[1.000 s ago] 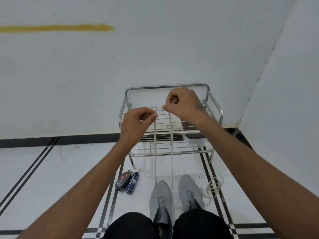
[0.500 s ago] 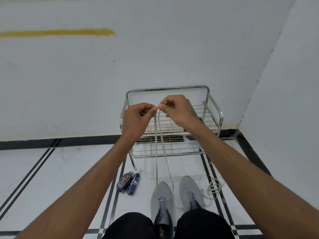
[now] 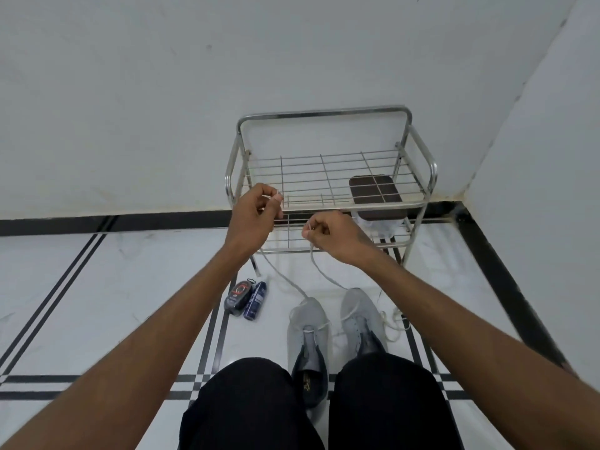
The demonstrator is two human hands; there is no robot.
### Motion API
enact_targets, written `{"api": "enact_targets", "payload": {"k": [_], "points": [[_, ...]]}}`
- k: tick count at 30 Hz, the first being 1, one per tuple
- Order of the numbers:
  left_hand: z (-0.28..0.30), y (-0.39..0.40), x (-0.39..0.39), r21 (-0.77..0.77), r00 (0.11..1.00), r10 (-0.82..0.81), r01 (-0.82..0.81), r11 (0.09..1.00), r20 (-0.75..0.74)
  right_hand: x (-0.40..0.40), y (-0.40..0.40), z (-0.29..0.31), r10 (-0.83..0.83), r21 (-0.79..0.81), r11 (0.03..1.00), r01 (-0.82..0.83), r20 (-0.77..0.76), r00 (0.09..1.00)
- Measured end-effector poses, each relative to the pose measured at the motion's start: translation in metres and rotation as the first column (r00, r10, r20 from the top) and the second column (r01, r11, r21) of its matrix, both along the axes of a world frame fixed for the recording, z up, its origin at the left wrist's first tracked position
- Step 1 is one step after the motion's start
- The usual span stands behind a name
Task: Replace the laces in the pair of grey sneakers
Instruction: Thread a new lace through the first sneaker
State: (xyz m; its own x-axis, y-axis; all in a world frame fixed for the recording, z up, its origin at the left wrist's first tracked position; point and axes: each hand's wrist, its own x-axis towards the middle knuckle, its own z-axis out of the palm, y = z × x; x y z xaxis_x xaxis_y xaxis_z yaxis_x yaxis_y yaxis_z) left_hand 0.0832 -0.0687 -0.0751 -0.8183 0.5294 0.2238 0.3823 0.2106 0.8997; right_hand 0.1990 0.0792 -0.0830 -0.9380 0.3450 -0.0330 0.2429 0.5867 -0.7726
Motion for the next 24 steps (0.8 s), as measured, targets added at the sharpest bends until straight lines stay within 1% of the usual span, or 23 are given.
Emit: {"api": "enact_targets", "payload": {"k": [2,5,9,11,13,16,20,22,24], "points": [[-0.021,-0.004,-0.003,-0.060,1.000,0.005,-0.005,0.998,0.002,0.001,0.002,-0.023,0.006,-0.007,1.000,-0.005,0.063,0.998],[-0.068,-0.012,-0.003,-0.169,0.999,0.019,-0.013,0.986,0.038,0.003,0.005,-0.064,0.022,-0.035,0.999,-0.017,0.139,0.990],[-0.134,-0.030,0.003,-0.387,0.992,-0.078,0.110,0.915,0.098,0.010,0.006,-0.117,0.069,-0.041,0.997,-0.060,0.262,0.963],[-0.155,-0.036,0.004,-0.435,0.984,-0.087,0.146,0.889,0.153,0.012,0.008,-0.133,0.055,-0.039,0.998,-0.047,0.270,0.961],[-0.163,-0.035,0.003,-0.403,0.978,-0.094,0.163,0.900,0.184,0.011,0.010,-0.139,0.051,-0.035,0.998,-0.044,0.239,0.970],[-0.153,-0.024,-0.001,-0.329,0.986,-0.090,0.133,0.935,0.142,0.002,0.015,-0.127,0.039,0.001,0.999,-0.039,0.159,0.987],[-0.106,-0.004,-0.005,-0.109,0.997,-0.049,0.054,0.993,0.053,-0.012,0.017,-0.087,-0.014,0.010,1.000,0.013,0.028,1.000],[-0.076,0.004,-0.005,0.013,0.999,-0.038,0.037,0.999,0.026,-0.013,0.015,-0.064,-0.012,0.031,0.999,0.014,-0.043,0.999],[-0.046,0.011,-0.005,0.094,0.999,-0.039,0.039,0.995,0.000,-0.014,0.012,-0.042,0.004,0.057,0.998,0.003,-0.123,0.992]]}}
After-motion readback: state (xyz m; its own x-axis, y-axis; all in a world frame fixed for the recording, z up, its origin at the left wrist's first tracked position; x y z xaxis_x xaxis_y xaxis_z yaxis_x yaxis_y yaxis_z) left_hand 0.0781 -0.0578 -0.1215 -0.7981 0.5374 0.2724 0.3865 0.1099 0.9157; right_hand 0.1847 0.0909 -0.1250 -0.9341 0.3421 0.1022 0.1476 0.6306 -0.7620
